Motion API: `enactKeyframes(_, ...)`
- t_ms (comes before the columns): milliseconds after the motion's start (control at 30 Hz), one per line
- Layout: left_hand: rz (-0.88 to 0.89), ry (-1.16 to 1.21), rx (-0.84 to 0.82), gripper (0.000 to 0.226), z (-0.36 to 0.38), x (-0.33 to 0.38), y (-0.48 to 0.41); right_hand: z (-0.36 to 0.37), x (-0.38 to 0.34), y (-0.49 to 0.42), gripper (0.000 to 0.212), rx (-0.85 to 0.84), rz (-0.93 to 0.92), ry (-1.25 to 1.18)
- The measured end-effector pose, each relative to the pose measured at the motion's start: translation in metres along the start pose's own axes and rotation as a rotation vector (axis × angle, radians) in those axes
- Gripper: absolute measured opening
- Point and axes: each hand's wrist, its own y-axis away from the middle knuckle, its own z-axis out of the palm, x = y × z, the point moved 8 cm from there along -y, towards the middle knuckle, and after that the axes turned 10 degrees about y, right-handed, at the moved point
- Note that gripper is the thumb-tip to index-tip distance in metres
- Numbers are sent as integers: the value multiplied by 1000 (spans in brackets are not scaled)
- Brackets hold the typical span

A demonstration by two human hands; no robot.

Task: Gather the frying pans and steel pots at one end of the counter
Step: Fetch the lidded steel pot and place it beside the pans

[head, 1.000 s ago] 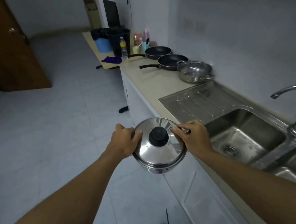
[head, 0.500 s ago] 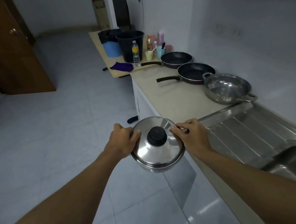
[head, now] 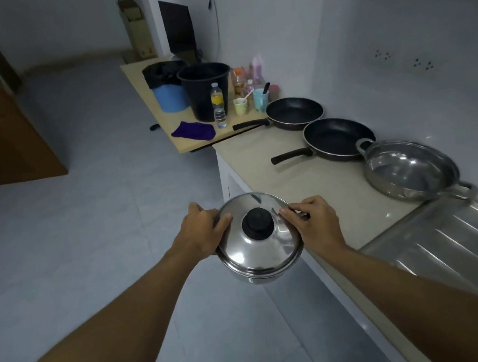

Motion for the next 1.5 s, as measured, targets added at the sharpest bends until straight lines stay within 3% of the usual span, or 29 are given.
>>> enactKeyframes(367, 96, -46, -62, 50, -47, -41, -163, 64, -35, -122, 35, 77, 84, 3)
enactKeyframes(867, 116, -81, -126, 49, -32, -34, -405, 120, 14, -343, 38, 116, 139, -2)
enactKeyframes(1100, 164, -96, -245, 50, -4, -22, -491, 136, 51, -394, 34, 164, 258, 10)
enactKeyframes(1500, 450, -192, -517, 50, 77, 13, -604, 147, 96, -409, 40, 323, 571, 155)
